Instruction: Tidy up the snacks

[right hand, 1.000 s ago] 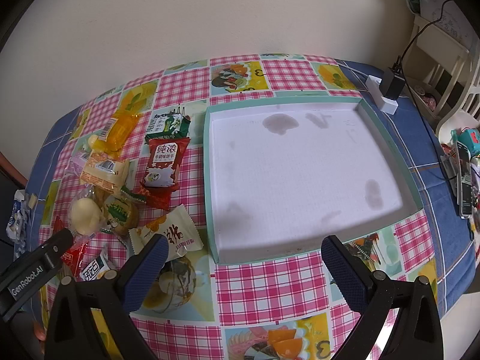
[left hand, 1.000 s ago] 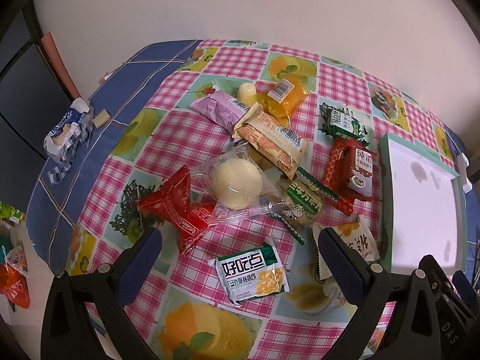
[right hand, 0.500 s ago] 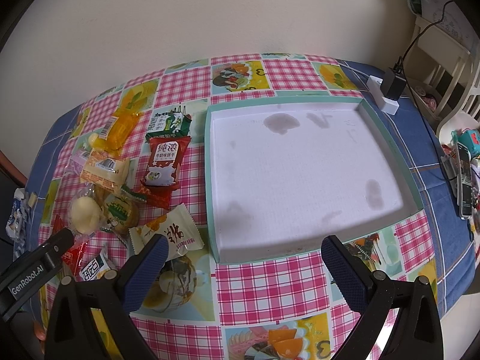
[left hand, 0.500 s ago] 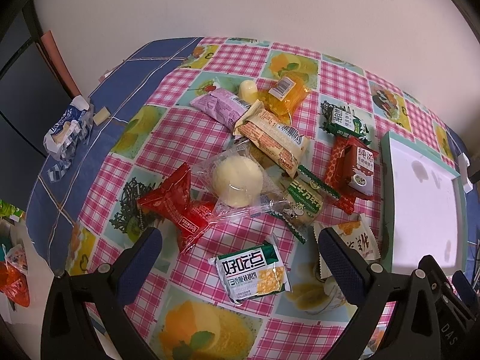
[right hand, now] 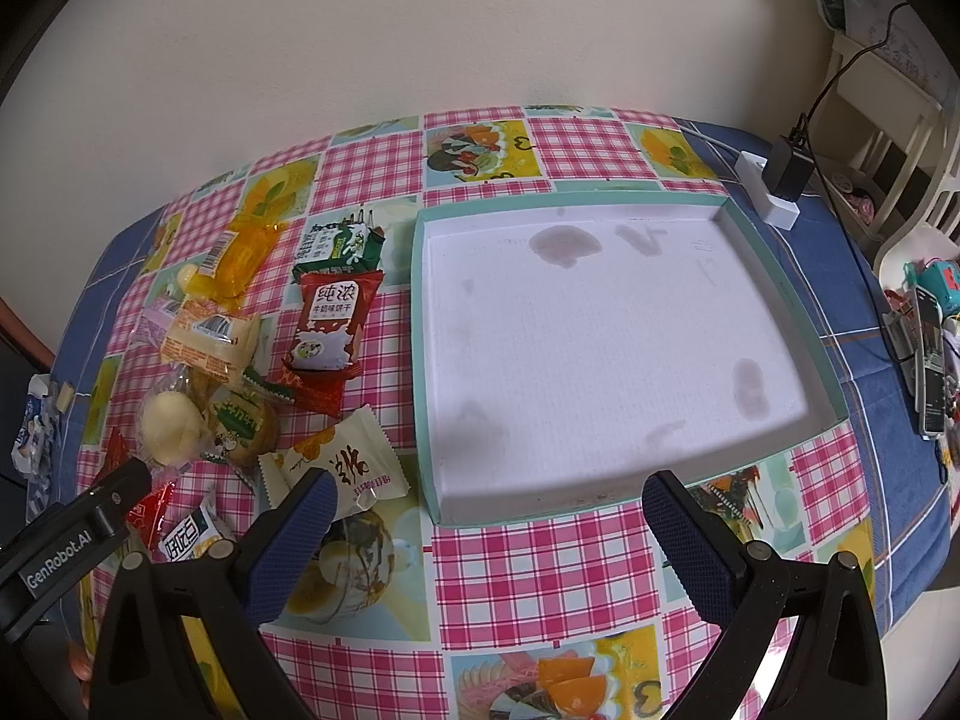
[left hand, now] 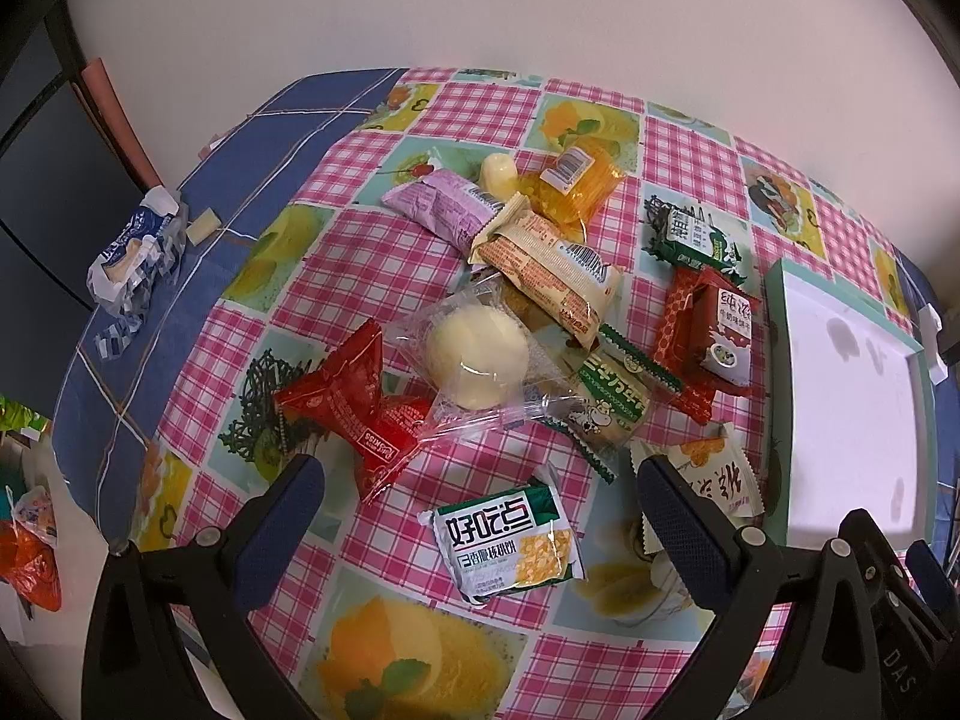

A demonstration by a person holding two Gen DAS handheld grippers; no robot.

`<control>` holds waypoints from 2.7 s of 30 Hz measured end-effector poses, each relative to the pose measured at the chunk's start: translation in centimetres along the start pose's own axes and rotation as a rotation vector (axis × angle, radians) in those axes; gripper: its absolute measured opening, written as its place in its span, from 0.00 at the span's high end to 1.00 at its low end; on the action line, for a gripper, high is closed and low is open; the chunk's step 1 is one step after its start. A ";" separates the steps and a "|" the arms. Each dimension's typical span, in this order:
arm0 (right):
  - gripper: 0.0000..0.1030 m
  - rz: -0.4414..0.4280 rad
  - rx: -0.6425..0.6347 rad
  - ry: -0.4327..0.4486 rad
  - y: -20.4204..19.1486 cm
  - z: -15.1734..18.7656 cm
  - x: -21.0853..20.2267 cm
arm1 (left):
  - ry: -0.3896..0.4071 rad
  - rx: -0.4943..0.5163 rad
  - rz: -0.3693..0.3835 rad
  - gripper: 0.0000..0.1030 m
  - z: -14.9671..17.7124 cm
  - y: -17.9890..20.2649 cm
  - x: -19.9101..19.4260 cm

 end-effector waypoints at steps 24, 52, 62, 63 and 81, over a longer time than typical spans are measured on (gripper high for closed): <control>0.06 -0.229 -0.113 -0.082 -8.4 -0.3 4.7 | -0.256 -0.278 0.024 0.01 1.6 -4.1 5.0; 0.27 -0.176 -0.252 -0.144 -10.3 -0.1 9.3 | -0.401 -0.317 0.074 0.37 3.8 -1.2 8.1; 0.45 -0.150 -0.339 -0.128 -11.4 0.2 9.9 | -0.397 -0.353 0.086 0.39 2.7 -3.4 6.8; 0.47 -0.148 -0.341 -0.128 -11.5 0.2 9.8 | -0.397 -0.354 0.086 0.39 2.6 -3.5 6.8; 0.69 -0.236 -0.254 -0.126 -10.5 -0.5 7.6 | -0.370 -0.352 0.120 0.43 1.8 -4.1 5.5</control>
Point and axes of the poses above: each gripper's, at about its wrist camera, not at the fingertips, and x roughly the way its jaws point, y to its right, z to its underside, the point moved 8 cm from there along x, roughly the way its jaws point, and after that the axes turned 13 degrees about -x, right-handed, at the moved point
